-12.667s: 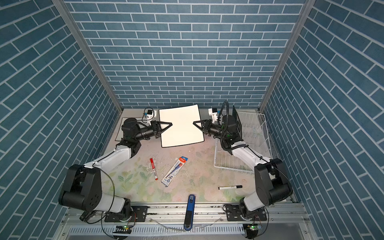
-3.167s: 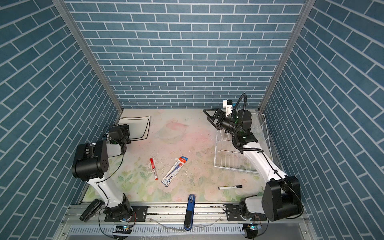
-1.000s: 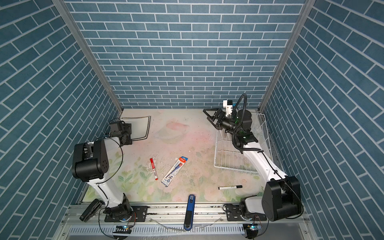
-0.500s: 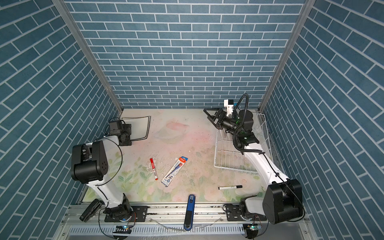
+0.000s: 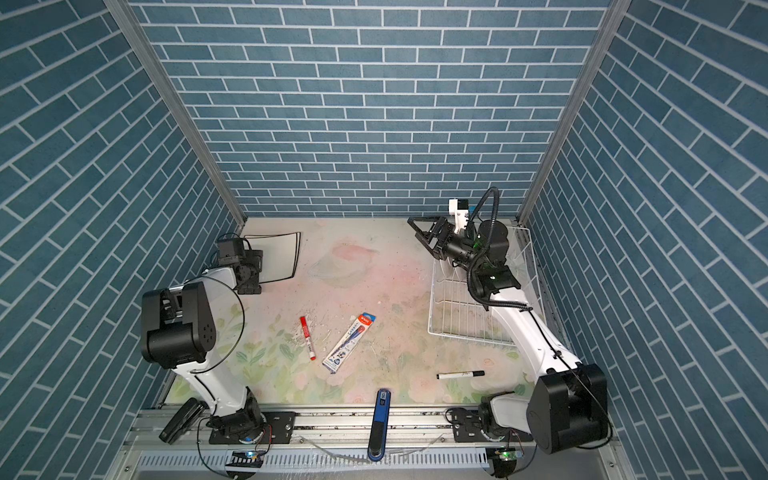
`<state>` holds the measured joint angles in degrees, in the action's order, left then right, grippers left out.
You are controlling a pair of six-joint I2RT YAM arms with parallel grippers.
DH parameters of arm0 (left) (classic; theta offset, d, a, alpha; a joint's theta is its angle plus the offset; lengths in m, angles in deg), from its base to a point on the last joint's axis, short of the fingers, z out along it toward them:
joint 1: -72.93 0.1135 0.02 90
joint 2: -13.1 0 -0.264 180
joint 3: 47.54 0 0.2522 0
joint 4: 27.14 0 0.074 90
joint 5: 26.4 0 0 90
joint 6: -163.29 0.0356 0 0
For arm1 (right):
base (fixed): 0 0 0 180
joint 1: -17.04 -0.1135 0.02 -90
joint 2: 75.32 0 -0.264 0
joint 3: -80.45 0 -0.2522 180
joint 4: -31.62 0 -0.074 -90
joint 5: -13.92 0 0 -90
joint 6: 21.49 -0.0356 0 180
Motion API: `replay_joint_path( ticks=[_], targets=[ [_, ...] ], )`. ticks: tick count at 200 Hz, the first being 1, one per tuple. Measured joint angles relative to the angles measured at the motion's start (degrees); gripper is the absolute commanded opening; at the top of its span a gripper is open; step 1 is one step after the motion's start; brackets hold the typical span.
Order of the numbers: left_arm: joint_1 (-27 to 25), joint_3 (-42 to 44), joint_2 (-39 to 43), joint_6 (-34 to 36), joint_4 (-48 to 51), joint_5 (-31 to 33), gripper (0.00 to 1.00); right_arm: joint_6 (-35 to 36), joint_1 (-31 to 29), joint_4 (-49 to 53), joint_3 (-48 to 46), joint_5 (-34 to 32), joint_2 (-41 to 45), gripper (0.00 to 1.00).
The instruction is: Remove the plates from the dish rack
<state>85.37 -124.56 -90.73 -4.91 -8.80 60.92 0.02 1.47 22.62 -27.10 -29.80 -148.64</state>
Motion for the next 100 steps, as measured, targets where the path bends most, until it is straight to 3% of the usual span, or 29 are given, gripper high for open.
replay_joint_path(
  ticks=[100],
  targets=[
    [0.0, -5.84, -0.39, 4.46, 3.72, -0.39, 1.0, 0.0, 0.0, 1.03, 0.02, 0.0, 0.22, 0.99]
  ],
)
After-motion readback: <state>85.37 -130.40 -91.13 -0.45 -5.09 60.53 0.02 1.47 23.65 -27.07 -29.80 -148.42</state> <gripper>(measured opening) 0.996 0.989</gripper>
